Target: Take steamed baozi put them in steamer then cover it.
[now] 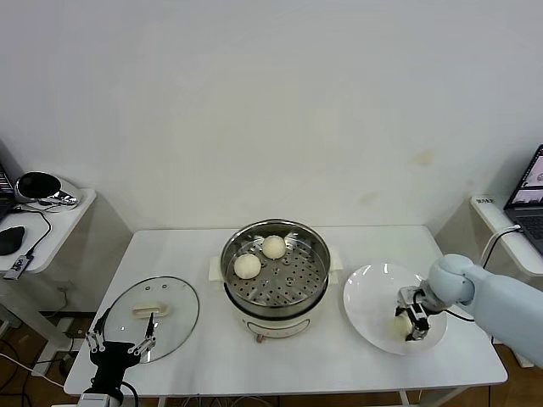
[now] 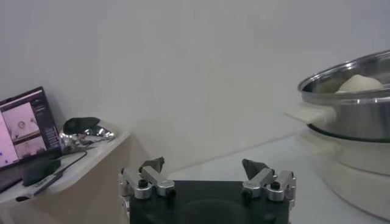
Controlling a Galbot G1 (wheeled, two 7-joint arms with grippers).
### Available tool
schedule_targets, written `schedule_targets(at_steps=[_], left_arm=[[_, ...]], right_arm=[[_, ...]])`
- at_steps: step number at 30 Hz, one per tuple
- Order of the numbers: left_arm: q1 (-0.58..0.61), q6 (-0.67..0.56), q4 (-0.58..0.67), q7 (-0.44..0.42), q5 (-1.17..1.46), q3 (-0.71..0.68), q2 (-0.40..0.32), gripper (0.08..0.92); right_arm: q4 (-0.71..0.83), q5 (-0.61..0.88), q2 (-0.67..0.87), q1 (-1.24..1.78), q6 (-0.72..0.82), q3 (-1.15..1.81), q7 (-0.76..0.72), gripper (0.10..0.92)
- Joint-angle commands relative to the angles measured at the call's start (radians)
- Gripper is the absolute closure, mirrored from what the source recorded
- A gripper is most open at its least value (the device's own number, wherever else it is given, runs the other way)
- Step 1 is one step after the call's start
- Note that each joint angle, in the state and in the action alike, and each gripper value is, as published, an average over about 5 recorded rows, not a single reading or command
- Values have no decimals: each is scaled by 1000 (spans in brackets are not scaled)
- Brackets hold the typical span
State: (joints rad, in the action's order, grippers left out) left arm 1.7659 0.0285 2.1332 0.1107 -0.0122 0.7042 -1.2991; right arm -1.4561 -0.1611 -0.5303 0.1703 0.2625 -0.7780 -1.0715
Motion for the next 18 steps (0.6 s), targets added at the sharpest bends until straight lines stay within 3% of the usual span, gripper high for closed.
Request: schedule_targets(at_steps=[1, 10, 18], left_arm=[[3, 1, 6, -1, 0, 1, 1, 177], [-2, 3, 8, -2, 1, -5, 7, 177], [-6, 2, 8, -2, 9, -5, 18, 177]], right_arm=[[-16, 29, 8, -48, 6, -11, -17, 451], [-59, 167, 53, -332, 10, -72, -81, 441], [46, 281, -59, -620, -16, -131, -103, 439]])
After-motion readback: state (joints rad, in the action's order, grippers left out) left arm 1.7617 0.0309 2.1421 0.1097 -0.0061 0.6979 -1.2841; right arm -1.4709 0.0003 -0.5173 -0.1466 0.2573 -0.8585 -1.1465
